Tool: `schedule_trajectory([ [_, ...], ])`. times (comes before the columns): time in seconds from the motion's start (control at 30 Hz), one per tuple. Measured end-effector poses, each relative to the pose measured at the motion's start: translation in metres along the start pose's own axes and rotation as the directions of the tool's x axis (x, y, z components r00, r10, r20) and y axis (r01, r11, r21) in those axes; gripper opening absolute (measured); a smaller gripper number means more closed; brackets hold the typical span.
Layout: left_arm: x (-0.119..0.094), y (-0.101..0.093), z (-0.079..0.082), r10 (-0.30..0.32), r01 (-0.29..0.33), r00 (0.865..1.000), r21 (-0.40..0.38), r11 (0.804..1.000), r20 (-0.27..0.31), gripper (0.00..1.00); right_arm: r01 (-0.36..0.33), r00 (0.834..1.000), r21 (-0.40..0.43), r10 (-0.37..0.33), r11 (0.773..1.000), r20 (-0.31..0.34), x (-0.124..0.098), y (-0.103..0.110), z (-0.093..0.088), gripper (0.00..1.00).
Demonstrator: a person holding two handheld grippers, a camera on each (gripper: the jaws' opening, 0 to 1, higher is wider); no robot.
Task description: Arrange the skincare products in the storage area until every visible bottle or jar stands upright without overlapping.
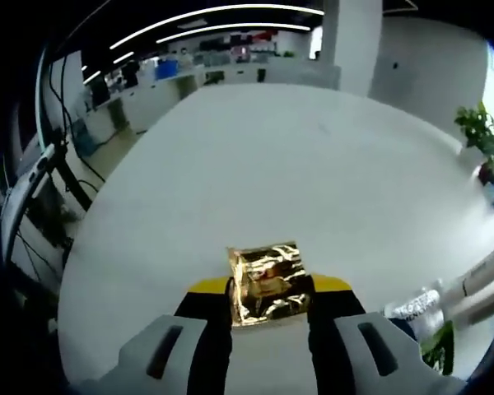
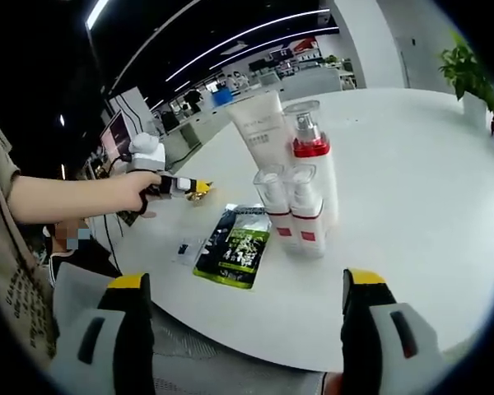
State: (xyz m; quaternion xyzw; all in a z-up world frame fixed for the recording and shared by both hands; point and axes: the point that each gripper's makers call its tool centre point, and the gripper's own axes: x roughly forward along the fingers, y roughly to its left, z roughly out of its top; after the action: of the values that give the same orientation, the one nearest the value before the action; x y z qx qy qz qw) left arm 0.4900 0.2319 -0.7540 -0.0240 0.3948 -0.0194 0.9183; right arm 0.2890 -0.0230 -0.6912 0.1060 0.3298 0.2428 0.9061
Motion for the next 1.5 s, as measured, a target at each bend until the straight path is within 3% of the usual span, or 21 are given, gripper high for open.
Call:
schedule_trajectory([
  [0.37, -0.020, -0.017, -0.023, -0.040, 0.040, 0.999, 0.005, 0.999, -0.008, 0.32, -0.001, 1.000, -0.004, 0.001, 1.000, 0.007, 0.000, 0.000, 0.001, 0.97],
  [0.97, -0.035, -0.040, -0.054, -0.071, 0.072, 0.996, 0.027, 0.997, -0.046, 0.32, -0.001, 1.000, -0.008, 0.001, 1.000, 0.010, 0.000, 0.000, 0.001, 0.97],
  [1.5, -0.035, -0.054, -0.067, -0.075, 0.077, 0.995, 0.035, 0.996, -0.058, 0.33, 0.001, 1.000, -0.005, -0.001, 1.000, 0.011, 0.000, 0.000, 0.002, 0.97],
])
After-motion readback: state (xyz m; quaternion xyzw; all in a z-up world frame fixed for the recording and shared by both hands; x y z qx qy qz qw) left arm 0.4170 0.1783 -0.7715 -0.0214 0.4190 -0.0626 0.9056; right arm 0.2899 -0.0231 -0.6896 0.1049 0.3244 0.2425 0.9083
